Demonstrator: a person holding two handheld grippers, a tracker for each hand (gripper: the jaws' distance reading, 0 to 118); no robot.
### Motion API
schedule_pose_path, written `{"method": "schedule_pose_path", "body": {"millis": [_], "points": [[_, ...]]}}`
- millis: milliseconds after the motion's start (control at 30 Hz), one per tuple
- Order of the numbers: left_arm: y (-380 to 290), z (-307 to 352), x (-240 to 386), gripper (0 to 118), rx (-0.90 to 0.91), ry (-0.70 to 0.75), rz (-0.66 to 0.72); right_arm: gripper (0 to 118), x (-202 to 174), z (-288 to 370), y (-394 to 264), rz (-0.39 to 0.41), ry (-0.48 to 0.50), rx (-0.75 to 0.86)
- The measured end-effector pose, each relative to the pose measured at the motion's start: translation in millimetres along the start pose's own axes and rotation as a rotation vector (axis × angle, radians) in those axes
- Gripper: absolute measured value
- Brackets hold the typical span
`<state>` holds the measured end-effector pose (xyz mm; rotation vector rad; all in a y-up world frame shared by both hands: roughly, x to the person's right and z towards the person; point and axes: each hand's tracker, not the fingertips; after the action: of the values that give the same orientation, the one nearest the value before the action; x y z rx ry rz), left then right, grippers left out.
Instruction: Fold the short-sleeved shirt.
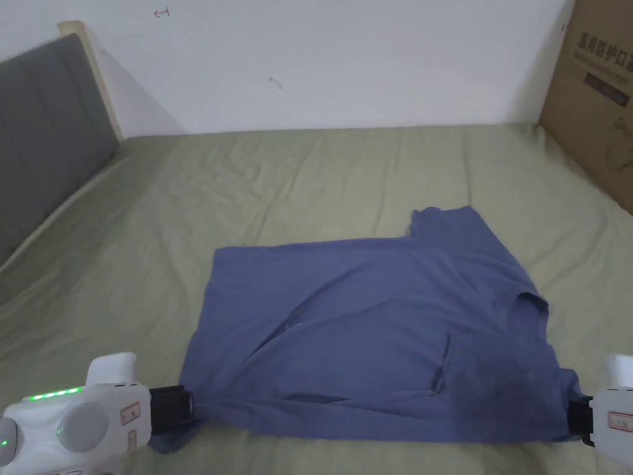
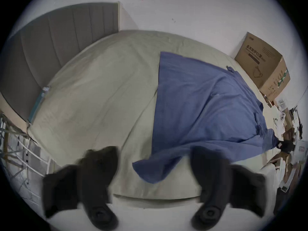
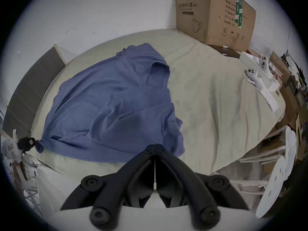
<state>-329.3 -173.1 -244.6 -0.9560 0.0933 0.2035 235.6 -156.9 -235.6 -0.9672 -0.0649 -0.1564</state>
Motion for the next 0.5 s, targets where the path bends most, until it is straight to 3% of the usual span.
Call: {"method": "schedule_pose_path", "body": {"millis": [33,100,200,300,367,400,433,467,500], "points": [[-1.2,-10.7,-2.2,0,-0.053,-0.012,-0.001,0,0.9,-1.5,0.2,0.002,0.002,-0.002],[-10.6,-17.7,6.4,1,-0.168,-0.056,-0.044,0,0.5,-3.0,-1.0,0.003,0.005,-0.009],[-11.9,-2.9,19.4,1,-0.1,-0.014,-0.152,0,2.7,-2.0,-2.6,0.001,0.001,-0.014],[-4.0,3.0,16.5,1,-0.085,-0.039,-0.044,0,7.9,1.2,-1.6,-0.019,0.014,0.001],[-0.8,4.2,12.6,1,-0.083,-0.038,-0.045,0,8.8,4.5,0.9,-0.027,0.036,0.03],[-1.0,6.7,15.6,1,-0.076,-0.035,-0.051,10,9.0,6.2,3.7,-0.028,0.033,0.039],[-1.1,8.6,18.7,1,-0.075,-0.032,-0.062,41,9.2,5.9,7.1,-0.027,0.038,0.045],[-1.0,6.5,17.3,1,-0.076,-0.028,-0.078,80,9.9,2.6,11.2,-0.029,0.037,0.045],[-1.8,6.7,18.6,1,-0.073,-0.018,-0.097,97,10.3,-2.0,14.7,-0.027,0.037,0.025]]}}
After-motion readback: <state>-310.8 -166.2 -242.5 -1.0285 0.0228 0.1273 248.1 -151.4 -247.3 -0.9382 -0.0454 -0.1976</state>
